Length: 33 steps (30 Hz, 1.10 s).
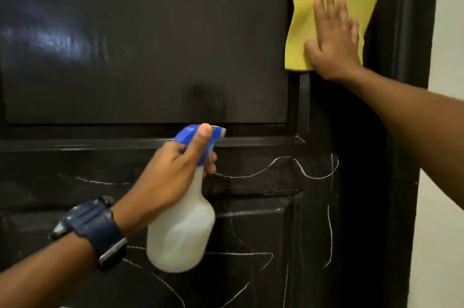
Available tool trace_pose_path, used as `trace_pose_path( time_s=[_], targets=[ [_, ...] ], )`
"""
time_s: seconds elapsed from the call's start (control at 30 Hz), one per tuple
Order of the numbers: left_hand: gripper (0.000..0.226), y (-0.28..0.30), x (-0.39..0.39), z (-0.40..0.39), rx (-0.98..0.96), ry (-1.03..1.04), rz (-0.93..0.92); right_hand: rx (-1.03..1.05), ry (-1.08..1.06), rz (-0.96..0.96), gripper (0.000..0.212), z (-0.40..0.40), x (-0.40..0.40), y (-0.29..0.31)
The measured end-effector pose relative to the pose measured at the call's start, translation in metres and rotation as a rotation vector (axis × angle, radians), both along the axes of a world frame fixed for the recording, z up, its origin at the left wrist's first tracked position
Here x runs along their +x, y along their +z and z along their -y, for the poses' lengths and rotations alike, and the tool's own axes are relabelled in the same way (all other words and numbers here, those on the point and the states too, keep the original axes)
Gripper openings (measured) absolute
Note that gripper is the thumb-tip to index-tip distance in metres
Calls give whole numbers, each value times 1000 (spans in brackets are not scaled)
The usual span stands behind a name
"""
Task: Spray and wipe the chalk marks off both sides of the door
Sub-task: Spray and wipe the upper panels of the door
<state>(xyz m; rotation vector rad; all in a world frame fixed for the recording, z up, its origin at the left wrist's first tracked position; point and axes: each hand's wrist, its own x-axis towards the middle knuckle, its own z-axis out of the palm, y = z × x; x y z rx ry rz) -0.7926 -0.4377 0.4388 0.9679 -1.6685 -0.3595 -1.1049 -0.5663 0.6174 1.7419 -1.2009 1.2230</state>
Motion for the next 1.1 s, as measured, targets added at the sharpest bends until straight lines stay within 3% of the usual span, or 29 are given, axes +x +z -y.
trace_pose_path(
  time_s=[0.13,0.3,0.43,0.73,0.87,0.97,1.1],
  targets=[
    [64,-18,-34,27,2,-115,-17,-115,-36,77,76,14,3,3],
    [84,-39,-91,49,74,-228,-36,-101,-37,7,76,12,-13,-37],
    [84,-40,-126,49,100,-206,9,-81,-51,-41,79,12,-21,-75],
    [81,-43,-119,47,107,-193,43,-51,-38,33,78,8,-16,-88],
    [79,-41,-103,42,115,-175,-14,41,-18,120,81,2,-12,-187],
    [77,-43,-97,31,118,-165,-28,100,-48,84,82,-2,-15,-286],
    [77,-47,-88,11,117,-138,-15,170,-119,68,84,-6,-18,-371]
  ],
)
